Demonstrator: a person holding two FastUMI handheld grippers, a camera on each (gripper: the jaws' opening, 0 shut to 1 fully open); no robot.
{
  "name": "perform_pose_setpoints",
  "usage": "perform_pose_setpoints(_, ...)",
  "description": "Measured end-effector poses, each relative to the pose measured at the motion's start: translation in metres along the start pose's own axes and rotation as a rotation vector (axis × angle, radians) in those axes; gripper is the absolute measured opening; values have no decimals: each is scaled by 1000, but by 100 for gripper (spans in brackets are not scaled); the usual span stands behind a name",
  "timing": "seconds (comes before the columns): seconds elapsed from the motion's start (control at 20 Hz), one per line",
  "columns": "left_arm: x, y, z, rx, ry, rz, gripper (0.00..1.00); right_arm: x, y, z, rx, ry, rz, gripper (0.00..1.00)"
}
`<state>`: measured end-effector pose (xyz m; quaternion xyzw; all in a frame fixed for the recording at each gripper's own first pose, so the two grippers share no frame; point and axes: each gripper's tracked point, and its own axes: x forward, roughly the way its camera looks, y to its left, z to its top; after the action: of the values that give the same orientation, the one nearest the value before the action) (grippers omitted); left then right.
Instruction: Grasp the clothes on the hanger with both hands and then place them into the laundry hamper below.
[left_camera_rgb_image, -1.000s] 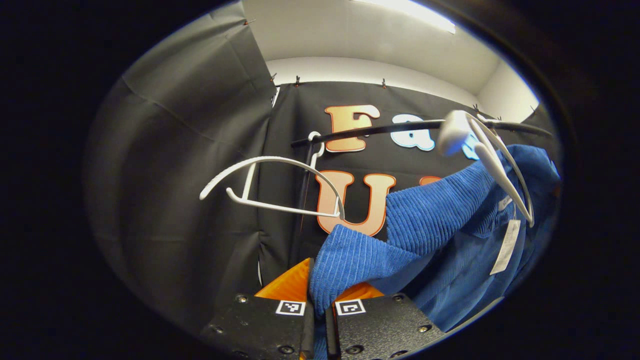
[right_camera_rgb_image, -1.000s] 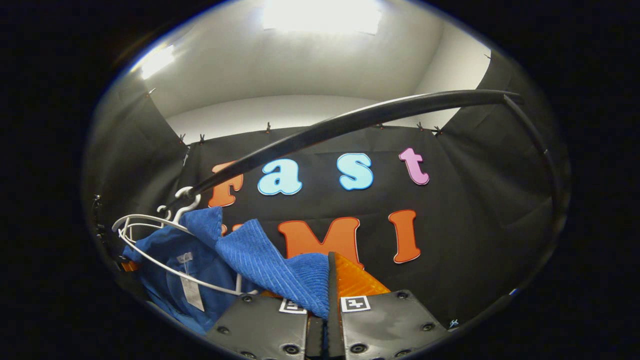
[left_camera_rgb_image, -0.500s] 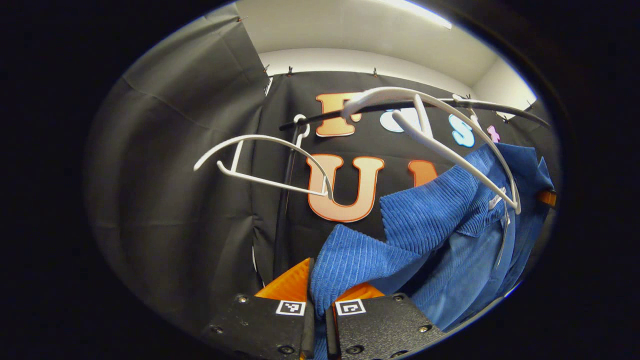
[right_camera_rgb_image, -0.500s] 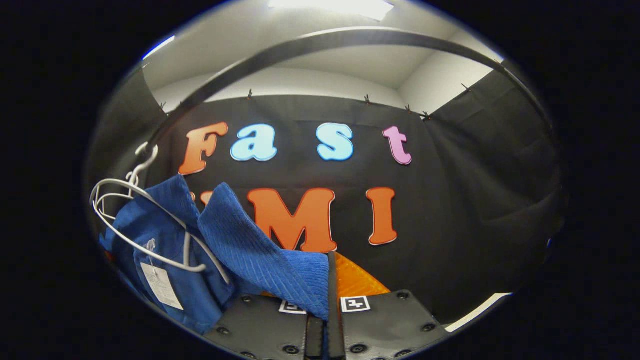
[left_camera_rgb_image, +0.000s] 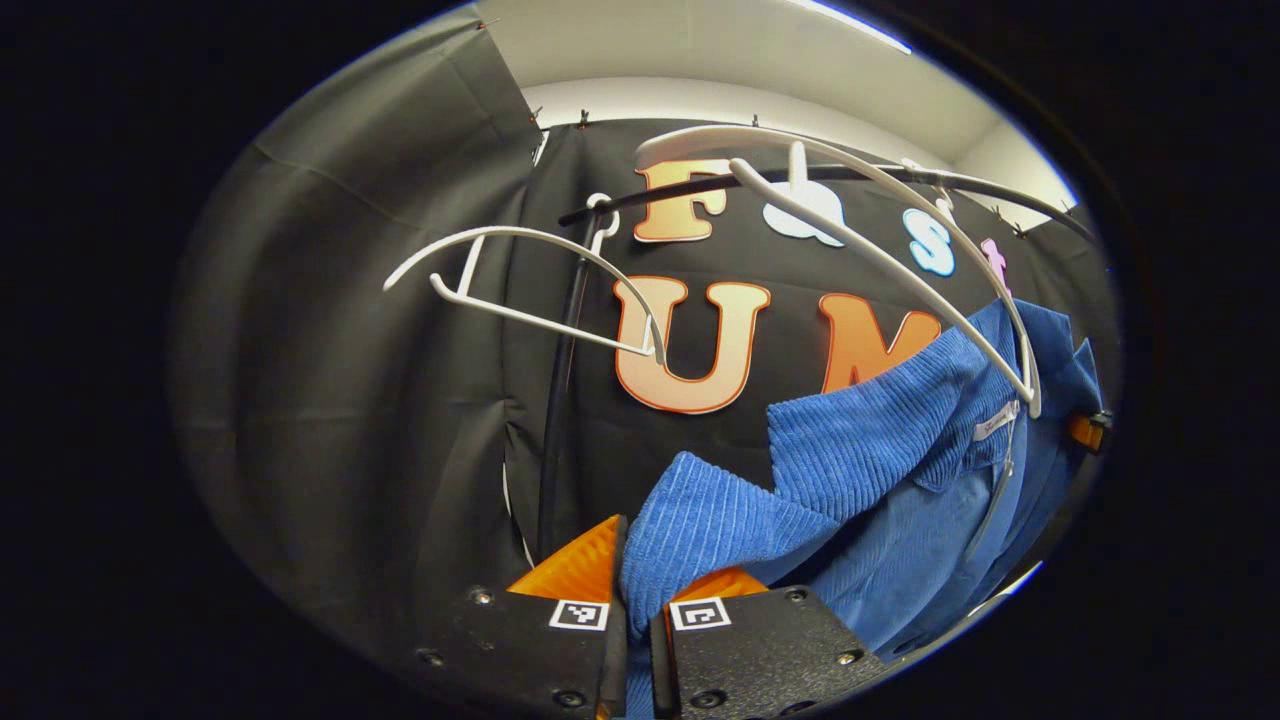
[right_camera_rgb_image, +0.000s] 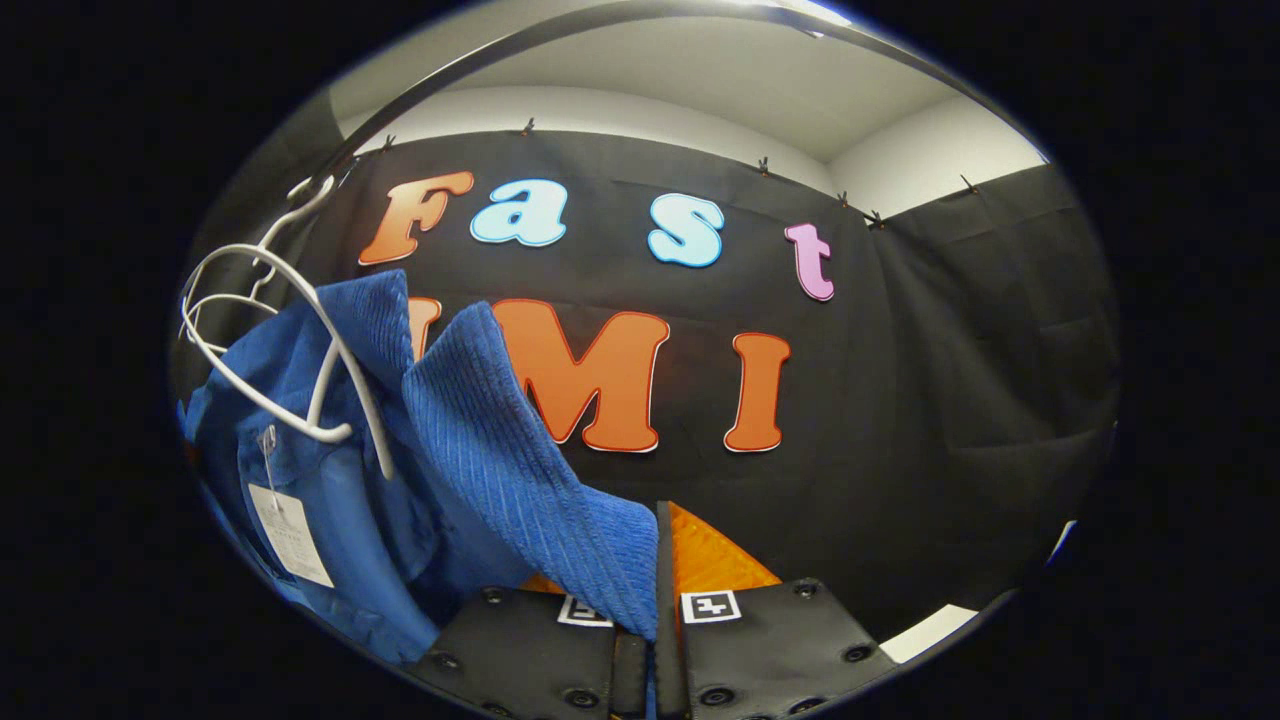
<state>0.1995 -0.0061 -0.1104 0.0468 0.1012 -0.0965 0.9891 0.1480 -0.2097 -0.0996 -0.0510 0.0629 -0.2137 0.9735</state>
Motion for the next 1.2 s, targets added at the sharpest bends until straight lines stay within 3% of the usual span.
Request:
perform_pose_setpoints(0.4,-7,-7,-44,26,94,9,10,22,17,-73,14,158,25,17)
perform_pose_setpoints(0.65,-26,-5,-65,-22,137,17,9,-2,11,-108,88,221,50,17)
perform_pose_setpoints(0.8,-34,-6,-65,20,137,31,10,-13,4,-107,113,219,63,17)
perform_pose_setpoints(1.05,-46,-29,-54,30,144,1,9,-37,31,-72,160,133,219,17)
perform_pose_setpoints(1.2,-47,-64,-44,3,136,-67,10,-55,73,-65,187,129,355,17)
